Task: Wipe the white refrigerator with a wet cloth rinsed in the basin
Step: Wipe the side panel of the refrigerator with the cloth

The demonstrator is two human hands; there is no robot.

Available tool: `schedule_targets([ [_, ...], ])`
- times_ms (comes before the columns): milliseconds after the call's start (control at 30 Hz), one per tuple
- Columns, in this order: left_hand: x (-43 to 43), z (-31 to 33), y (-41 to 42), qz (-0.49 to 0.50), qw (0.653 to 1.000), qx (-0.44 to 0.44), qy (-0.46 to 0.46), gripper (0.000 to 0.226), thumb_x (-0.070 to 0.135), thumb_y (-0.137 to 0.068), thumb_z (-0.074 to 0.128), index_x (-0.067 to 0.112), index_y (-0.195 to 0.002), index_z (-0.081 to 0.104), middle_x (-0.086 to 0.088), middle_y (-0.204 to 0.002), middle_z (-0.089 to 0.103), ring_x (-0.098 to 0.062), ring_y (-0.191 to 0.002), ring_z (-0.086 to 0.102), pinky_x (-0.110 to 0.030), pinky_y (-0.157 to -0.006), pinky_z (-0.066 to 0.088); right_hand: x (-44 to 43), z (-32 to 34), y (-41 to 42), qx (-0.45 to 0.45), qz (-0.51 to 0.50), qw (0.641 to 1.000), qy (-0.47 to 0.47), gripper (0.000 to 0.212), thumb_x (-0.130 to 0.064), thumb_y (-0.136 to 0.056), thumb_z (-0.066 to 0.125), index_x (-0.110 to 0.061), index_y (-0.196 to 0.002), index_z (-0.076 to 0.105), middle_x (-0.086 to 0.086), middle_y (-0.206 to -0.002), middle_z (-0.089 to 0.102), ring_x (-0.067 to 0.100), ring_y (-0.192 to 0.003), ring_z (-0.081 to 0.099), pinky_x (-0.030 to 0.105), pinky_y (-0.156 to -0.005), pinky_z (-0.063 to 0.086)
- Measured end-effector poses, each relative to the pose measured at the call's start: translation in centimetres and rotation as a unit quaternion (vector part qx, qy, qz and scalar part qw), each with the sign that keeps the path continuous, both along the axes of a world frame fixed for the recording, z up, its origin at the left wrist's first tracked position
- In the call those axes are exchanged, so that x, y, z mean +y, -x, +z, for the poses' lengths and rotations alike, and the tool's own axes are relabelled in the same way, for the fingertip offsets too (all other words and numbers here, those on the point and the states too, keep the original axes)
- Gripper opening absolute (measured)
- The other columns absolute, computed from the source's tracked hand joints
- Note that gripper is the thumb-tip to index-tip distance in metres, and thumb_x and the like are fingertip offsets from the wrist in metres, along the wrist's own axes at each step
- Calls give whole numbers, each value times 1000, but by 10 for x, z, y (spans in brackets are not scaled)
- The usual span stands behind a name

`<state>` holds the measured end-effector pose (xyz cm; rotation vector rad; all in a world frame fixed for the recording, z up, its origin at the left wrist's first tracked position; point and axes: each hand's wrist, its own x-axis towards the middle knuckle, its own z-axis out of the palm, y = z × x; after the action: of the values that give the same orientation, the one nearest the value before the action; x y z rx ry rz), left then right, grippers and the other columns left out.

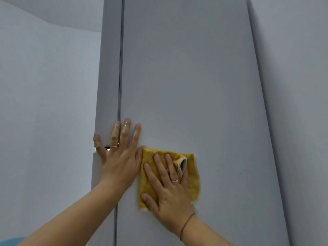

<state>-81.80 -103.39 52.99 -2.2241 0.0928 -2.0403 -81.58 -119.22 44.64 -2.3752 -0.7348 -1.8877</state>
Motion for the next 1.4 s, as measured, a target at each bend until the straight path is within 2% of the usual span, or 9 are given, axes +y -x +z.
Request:
schedule_targets([
  [200, -2, 2, -3, -3, 1000, 1, 0, 60, 48, -96, 27, 21, -149, 31, -7, -156, 26, -27, -144, 20, -71, -107, 10, -26, -8, -7, -19, 4, 997, 76, 65, -61, -93, 30, -32, -151, 22, -3, -160, 13, 27, -148, 9, 66, -108, 16],
  [300, -2, 1, -1, -9, 1000, 0, -7, 61, 50, -96, 27, 21, -149, 30, -8, -156, 26, -27, -144, 18, -71, -107, 10, -38, -7, -11, -30, 9, 997, 71, 65, -60, -93, 34, -30, -150, 26, -2, -160, 17, 26, -148, 11, 66, -109, 18],
  [467, 1, 0, 2, -12, 1000, 13, -10, 63, 52, -96, 23, 21, -150, 24, -8, -157, 20, -25, -144, 13, -69, -107, 4, -71, 4, -22, -25, -12, 999, -21, 64, -62, -94, 25, -29, -149, 28, 1, -159, 20, 26, -147, 14, 64, -109, 19],
  [633, 0, -1, 4, -18, 999, 34, -6, 63, 53, -96, 22, 23, -152, 19, -7, -159, 17, -26, -146, 10, -70, -108, 2, -124, 21, -39, 10, -47, 987, -151, 70, -67, -91, 16, -31, -151, 16, -2, -160, 11, 21, -148, 7, 57, -113, 13],
  [800, 0, -2, 6, -15, 999, 44, -3, 64, 54, -96, 20, 24, -152, 15, -6, -160, 13, -26, -147, 7, -69, -108, -1, -181, 26, -49, 66, -68, 948, -304, 76, -68, -85, 11, -32, -151, 7, -3, -161, 2, 21, -148, -1, 57, -116, -1],
  [967, 0, -2, 7, -16, 999, 46, -4, 64, 53, -96, 20, 23, -152, 15, -7, -160, 11, -27, -147, 7, -70, -108, 0, -218, 3, -55, 99, -60, 904, -413, 84, -69, -81, 5, -25, -153, 5, 2, -161, 0, 25, -148, 0, 57, -116, 2],
  [1200, -2, -5, 8, -22, 998, 52, -1, 65, 52, -96, 22, 21, -152, 16, -9, -160, 12, -30, -147, 8, -70, -108, 0, -209, -73, -54, 114, -65, 852, -506, 81, -64, -86, 12, -18, -152, 8, 9, -161, 4, 29, -147, 4, 56, -117, 1],
  [1300, -12, -18, 8, -24, 998, 58, -24, 65, 52, -96, 23, 21, -152, 16, -10, -160, 13, -32, -147, 9, -69, -108, 2, -200, -83, -53, 119, -63, 839, -527, 75, -54, -88, 18, -17, -152, 8, 8, -161, 3, 29, -147, 2, 55, -117, -1],
  [1400, -29, -42, 4, -23, 995, 67, -68, 65, 53, -96, 25, 20, -152, 19, -10, -160, 15, -32, -146, 11, -69, -109, 6, -198, -83, -52, 134, -64, 834, -532, 76, -56, -87, 16, -19, -153, 7, 6, -161, 0, 28, -148, 0, 56, -116, -3],
])
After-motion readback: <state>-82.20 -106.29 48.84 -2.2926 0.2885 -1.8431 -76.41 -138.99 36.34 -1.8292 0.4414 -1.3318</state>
